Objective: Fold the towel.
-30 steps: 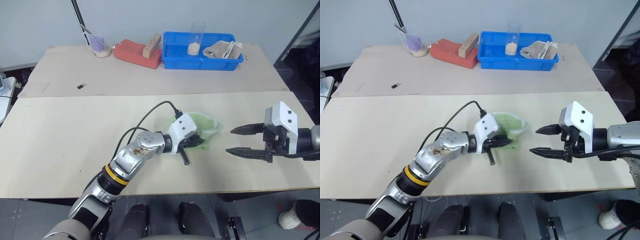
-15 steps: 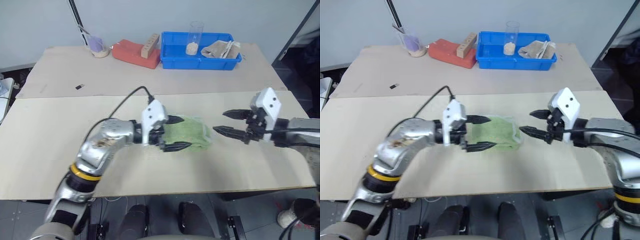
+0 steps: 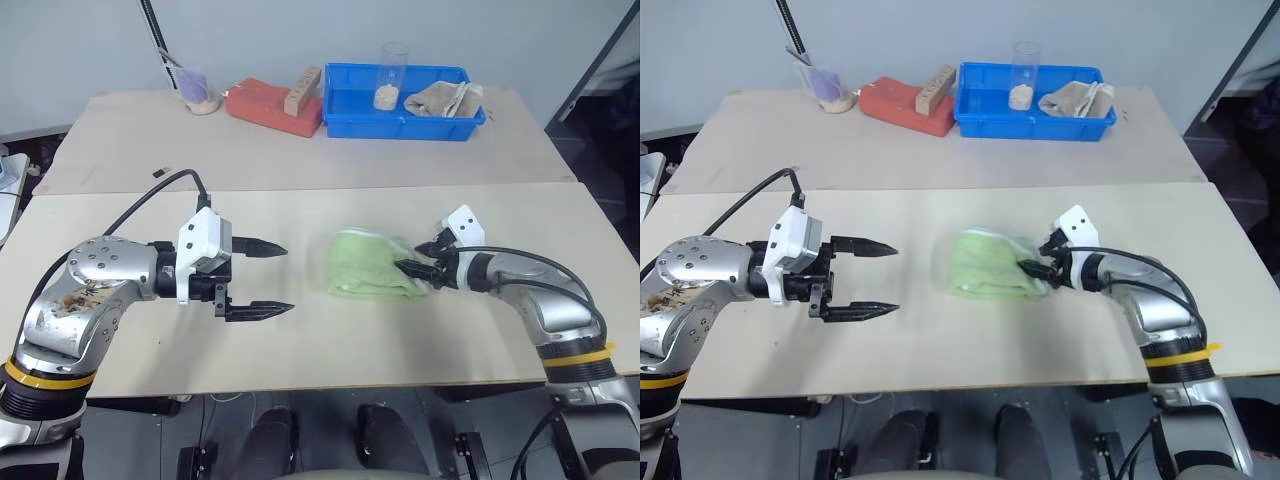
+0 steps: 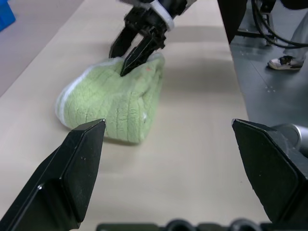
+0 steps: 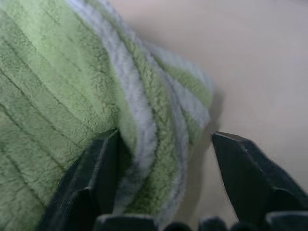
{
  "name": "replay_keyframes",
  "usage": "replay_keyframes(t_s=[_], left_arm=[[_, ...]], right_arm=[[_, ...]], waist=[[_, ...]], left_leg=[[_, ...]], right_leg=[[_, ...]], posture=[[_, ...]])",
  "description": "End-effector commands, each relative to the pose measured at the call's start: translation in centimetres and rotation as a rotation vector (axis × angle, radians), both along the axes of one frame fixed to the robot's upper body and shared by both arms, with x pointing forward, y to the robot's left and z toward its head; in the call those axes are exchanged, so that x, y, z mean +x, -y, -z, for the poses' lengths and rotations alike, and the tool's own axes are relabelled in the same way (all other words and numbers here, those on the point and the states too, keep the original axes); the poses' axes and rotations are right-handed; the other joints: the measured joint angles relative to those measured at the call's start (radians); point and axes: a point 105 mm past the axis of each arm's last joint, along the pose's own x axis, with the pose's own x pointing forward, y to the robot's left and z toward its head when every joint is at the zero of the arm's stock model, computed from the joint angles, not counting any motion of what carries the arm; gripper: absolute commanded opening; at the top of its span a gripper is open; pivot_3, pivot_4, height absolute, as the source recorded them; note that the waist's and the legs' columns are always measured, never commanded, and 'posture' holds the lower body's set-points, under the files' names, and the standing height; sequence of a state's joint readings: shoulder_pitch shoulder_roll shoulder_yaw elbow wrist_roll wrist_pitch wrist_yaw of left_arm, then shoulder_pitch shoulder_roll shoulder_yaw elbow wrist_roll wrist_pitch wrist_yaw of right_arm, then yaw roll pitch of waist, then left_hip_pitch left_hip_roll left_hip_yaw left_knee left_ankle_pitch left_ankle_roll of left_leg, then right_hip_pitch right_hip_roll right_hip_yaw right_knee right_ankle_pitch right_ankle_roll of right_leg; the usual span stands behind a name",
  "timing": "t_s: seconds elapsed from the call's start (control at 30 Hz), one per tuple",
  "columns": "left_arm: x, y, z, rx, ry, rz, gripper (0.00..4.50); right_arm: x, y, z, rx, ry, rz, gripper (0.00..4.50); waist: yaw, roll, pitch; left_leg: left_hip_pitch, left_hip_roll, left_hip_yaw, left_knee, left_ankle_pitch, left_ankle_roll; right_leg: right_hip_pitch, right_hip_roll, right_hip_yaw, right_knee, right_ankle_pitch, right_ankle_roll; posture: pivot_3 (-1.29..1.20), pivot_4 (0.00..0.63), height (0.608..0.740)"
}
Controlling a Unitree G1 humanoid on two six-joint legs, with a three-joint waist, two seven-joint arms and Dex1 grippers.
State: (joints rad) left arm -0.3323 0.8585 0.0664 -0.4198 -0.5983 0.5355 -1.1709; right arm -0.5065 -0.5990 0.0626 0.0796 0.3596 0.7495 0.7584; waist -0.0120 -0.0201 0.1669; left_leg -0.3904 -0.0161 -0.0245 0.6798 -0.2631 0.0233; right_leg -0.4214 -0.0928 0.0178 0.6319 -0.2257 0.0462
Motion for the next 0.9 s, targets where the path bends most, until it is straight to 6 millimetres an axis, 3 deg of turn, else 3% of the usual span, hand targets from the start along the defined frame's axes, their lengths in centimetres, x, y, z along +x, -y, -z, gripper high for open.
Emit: replay_keyframes(t_s=[0.03,0.2,0.43,0.63,0.73,0.9], left_arm=[[-0.6,-0.3,-1.2,-0.039,0.054,-0.008,4.50],[-1.0,-1.1,-1.9,-0.127,0.068,-0.047,4.50],[-0.6,-2.0,-2.5,-0.151,0.089,-0.100,4.50],[-0.2,-2.0,-2.7,-0.156,0.100,-0.105,4.50],[0.1,-2.2,-2.8,-0.159,0.104,-0.122,4.50],[1.1,-3.7,-2.8,-0.171,0.121,-0.226,4.50]], right_arm=[[-0.5,-0.6,-0.9,0.080,-0.037,-0.037,1.52],[0.8,-0.4,-1.7,0.050,0.054,-0.013,0.06],[6.6,5.0,-5.2,-0.060,0.314,0.349,0.06],[8.1,7.2,-4.3,-0.073,0.243,0.521,0.06],[8.2,7.5,-4.2,-0.028,0.216,0.548,1.10],[7.9,8.1,-6.1,0.034,0.267,0.552,2.79]], waist=[[0.000,0.000,0.000],[-0.002,0.000,0.000],[0.000,0.000,0.000],[-0.003,0.000,0.000],[-0.006,0.000,0.000],[-0.007,0.000,0.000]], left_leg=[[0.001,0.000,0.000,0.000,0.000,0.000],[0.001,0.000,0.000,-0.001,0.000,0.000],[0.001,-0.001,0.001,-0.001,0.000,-0.001],[0.000,-0.001,0.001,-0.001,0.000,-0.001],[0.000,-0.001,0.001,-0.002,0.000,-0.001],[0.000,0.000,0.001,-0.002,0.000,-0.001]], right_leg=[[0.000,0.000,0.000,0.000,0.000,0.000],[0.000,0.000,0.000,0.000,0.000,0.000],[-0.001,0.000,0.001,0.000,0.000,0.000],[-0.001,-0.001,0.001,-0.001,0.000,0.000],[-0.001,-0.001,0.001,0.000,0.000,0.000],[-0.001,0.000,0.001,0.000,0.000,0.000]], posture=[[0.00,0.150,0.740],[0.00,0.150,0.740],[0.00,0.150,0.740],[0.00,0.150,0.740],[0.00,0.150,0.740],[0.00,0.150,0.740]])
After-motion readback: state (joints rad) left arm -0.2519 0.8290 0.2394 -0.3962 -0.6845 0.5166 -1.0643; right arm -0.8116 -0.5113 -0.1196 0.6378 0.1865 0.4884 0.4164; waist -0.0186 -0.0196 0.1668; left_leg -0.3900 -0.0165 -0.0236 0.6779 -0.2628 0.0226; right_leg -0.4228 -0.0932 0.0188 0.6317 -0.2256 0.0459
